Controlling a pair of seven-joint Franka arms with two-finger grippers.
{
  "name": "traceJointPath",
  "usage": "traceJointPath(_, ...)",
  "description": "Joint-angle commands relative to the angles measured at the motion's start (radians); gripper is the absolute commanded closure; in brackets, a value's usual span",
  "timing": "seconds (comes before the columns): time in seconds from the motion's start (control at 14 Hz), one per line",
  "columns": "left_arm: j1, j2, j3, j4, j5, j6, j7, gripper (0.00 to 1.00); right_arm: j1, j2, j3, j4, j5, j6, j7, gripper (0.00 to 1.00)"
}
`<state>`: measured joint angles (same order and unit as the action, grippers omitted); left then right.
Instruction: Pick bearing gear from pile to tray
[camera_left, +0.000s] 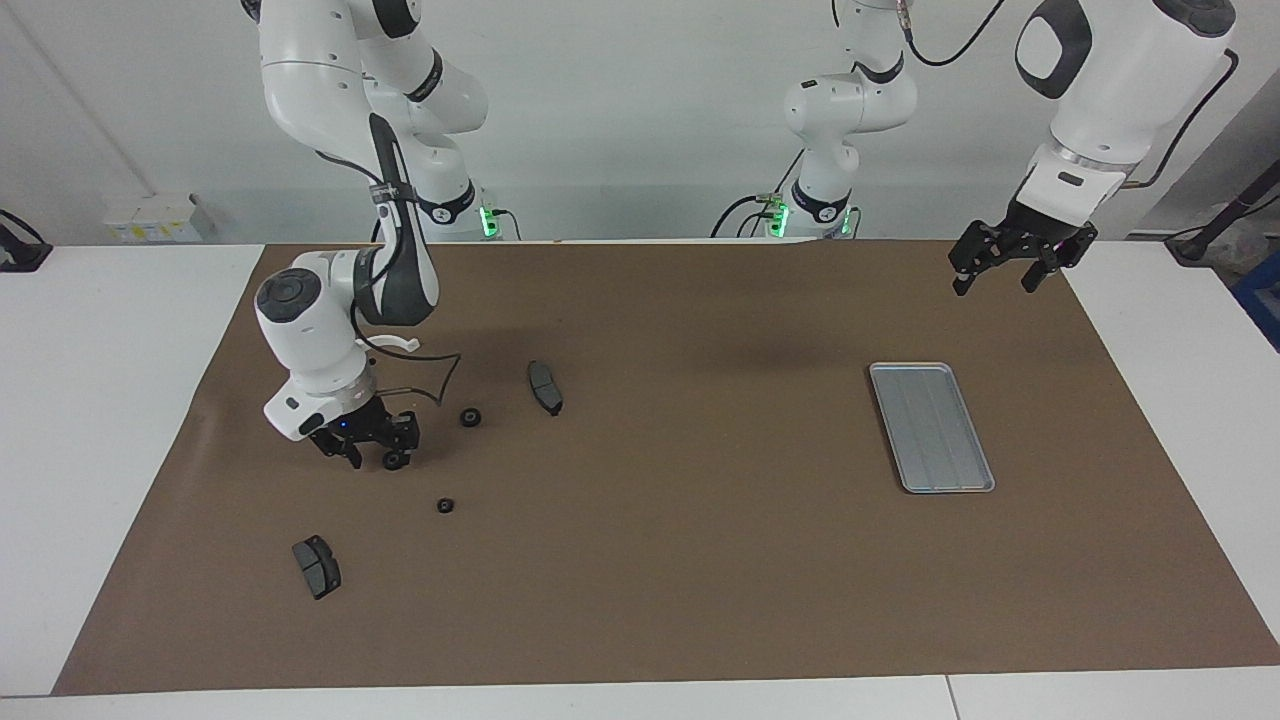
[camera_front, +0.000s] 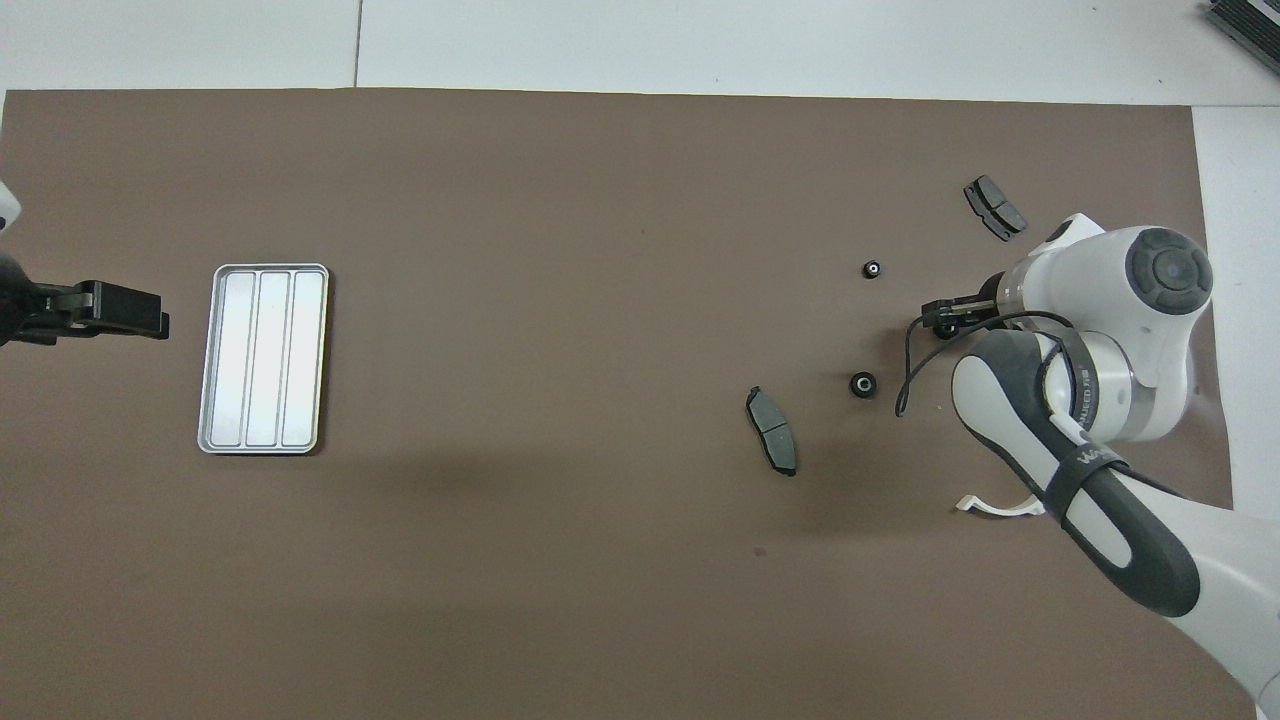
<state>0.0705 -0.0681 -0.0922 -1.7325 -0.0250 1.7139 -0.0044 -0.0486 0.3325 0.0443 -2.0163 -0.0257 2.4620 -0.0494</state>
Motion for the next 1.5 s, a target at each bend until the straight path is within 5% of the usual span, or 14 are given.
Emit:
traceJointPath(0.0,0.006,-0.012,-0.003,0.001,-0.006,-0.007,0.000,0.00,-0.004,0.010,0.005,-0.015,0.017,0.029,-0.030,0.31)
traceJointPath(0.29,0.005,-0.012,-0.003,0.001,-0.006,-0.016,0.000,0.00,-0.002,0.008,0.008,-0.025,0.017,0.029,-0.024,0.53)
traceJointPath(0.5,0.005,-0.012,-0.003,0.001,-0.006,-0.016,0.000,0.00,-0.002,0.002,0.012,-0.024,0.017,0.015,-0.024,1.00)
traceJointPath(0.86,0.006,-0.012,-0.003,0.001,-0.006,-0.017,0.000,0.00,0.000,-0.004,0.048,0.048,0.017,-0.027,0.069,1.00)
traceJointPath(1.43,0.008,-0.012,-0.001,0.001,-0.006,0.001,0.012,0.00,0.280,0.046,0.049,0.181,-0.002,-0.080,0.511,1.00)
